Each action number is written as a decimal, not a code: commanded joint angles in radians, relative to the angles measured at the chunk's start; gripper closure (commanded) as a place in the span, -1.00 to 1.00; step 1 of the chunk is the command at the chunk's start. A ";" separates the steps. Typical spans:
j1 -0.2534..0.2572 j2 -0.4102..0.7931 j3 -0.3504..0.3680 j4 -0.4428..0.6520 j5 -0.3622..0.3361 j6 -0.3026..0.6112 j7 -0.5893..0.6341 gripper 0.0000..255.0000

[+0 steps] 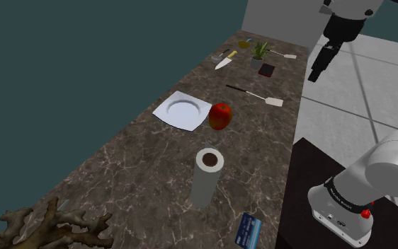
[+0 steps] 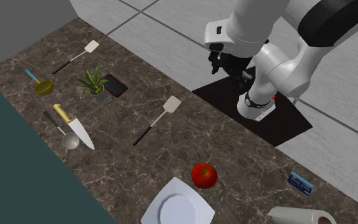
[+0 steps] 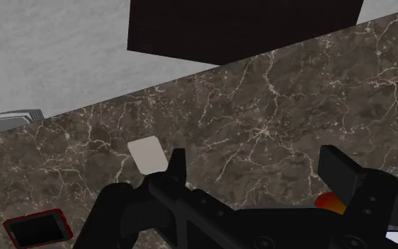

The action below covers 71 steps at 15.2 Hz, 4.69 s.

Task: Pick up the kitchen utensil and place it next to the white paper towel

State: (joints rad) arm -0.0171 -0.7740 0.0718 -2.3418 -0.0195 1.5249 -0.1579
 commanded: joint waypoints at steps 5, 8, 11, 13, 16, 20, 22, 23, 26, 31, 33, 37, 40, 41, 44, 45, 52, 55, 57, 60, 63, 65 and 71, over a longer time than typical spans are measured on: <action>-0.003 0.076 -0.046 -0.049 -0.021 0.144 -0.069 -1.00; -0.006 0.148 -0.079 -0.069 -0.032 0.251 -0.120 -1.00; -0.007 0.234 -0.111 -0.075 -0.037 0.356 -0.172 -1.00; -0.006 0.297 -0.131 -0.071 -0.037 0.423 -0.207 -1.00; -0.003 0.398 -0.160 -0.052 -0.029 0.518 -0.262 -1.00; 0.002 0.544 -0.192 -0.005 -0.004 0.631 -0.341 -1.00; 0.005 0.620 -0.206 0.028 0.017 0.680 -0.384 -1.00; 0.006 0.658 -0.211 0.046 0.029 0.702 -0.406 -1.00; 0.006 0.766 -0.221 0.106 0.068 0.757 -0.469 -1.00; 0.006 0.808 -0.220 0.083 0.079 0.822 -0.477 -1.00; 0.007 0.826 -0.219 0.075 0.084 0.848 -0.481 -1.00; 0.007 0.832 -0.219 0.073 0.086 0.855 -0.482 -1.00; 0.007 0.832 -0.219 0.073 0.086 0.855 -0.482 -1.00; 0.007 0.832 -0.219 0.073 0.086 0.855 -0.482 -1.00; 0.007 0.832 -0.219 0.073 0.086 0.855 -0.482 1.00; 0.007 0.832 -0.219 0.073 0.086 0.855 -0.482 1.00; 0.007 0.823 -0.219 0.077 0.083 0.842 -0.480 1.00; 0.007 0.799 -0.219 0.093 0.076 0.803 -0.473 1.00; 0.007 0.783 -0.220 0.104 0.072 0.776 -0.470 1.00; 0.007 0.762 -0.220 0.122 0.066 0.737 -0.464 1.00; 0.007 0.742 -0.219 0.143 0.061 0.697 -0.460 1.00; 0.007 0.730 -0.219 0.157 0.058 0.671 -0.457 1.00; 0.007 0.699 -0.218 0.206 0.051 0.591 -0.450 1.00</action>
State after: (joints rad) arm -0.0103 -0.0686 -0.1471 -2.1445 0.0327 2.1317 -0.6100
